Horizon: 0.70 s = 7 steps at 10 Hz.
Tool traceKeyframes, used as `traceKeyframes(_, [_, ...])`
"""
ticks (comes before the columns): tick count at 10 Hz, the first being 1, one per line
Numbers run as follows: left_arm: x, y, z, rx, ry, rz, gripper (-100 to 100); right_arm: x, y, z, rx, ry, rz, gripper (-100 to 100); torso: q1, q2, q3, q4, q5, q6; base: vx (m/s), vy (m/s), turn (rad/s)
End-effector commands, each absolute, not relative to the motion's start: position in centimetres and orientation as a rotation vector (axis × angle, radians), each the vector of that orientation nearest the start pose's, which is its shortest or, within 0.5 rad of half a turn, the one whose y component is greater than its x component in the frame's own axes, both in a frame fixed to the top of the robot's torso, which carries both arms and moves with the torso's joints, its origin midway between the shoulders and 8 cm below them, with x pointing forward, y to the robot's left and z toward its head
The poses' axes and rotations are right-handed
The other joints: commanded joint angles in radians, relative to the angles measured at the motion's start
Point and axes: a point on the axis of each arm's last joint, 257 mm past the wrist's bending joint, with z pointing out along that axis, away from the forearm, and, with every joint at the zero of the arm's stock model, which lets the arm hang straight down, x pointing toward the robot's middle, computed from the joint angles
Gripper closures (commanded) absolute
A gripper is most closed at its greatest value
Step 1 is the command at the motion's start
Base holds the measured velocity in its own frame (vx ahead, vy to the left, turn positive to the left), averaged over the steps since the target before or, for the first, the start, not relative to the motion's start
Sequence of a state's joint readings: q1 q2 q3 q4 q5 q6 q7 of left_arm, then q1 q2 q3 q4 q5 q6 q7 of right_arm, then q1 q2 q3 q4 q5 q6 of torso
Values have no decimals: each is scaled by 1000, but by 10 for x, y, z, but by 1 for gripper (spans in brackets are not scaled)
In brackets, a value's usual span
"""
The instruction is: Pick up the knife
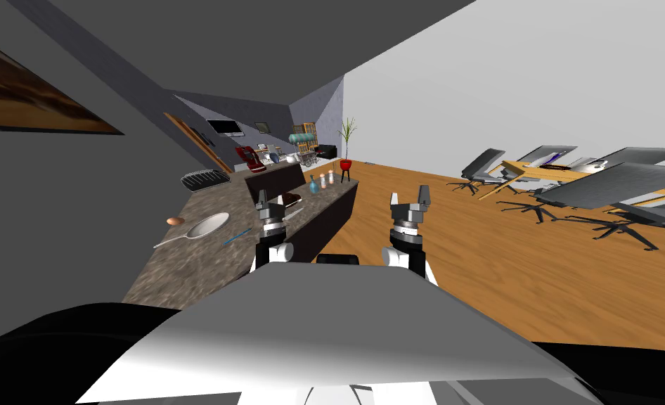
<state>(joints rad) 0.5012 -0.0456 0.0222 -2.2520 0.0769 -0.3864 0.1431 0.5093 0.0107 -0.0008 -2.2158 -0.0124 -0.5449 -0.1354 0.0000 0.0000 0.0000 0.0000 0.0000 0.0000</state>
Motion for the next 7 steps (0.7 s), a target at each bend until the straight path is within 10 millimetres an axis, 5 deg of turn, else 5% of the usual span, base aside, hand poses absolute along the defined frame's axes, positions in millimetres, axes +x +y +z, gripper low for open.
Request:
traceKeyframes(1, [365,302,-15,-895,613,-1423,-100,347,-285,1,748,572,1424,0,0,0,0,0,0,0,10,-6,14])
traceKeyframes(7, [383,312,-50,-951,808,-1398,-100,347,-285,1,748,572,1424,0,-2,-4,-2,-1,0,0,45,-29,36])
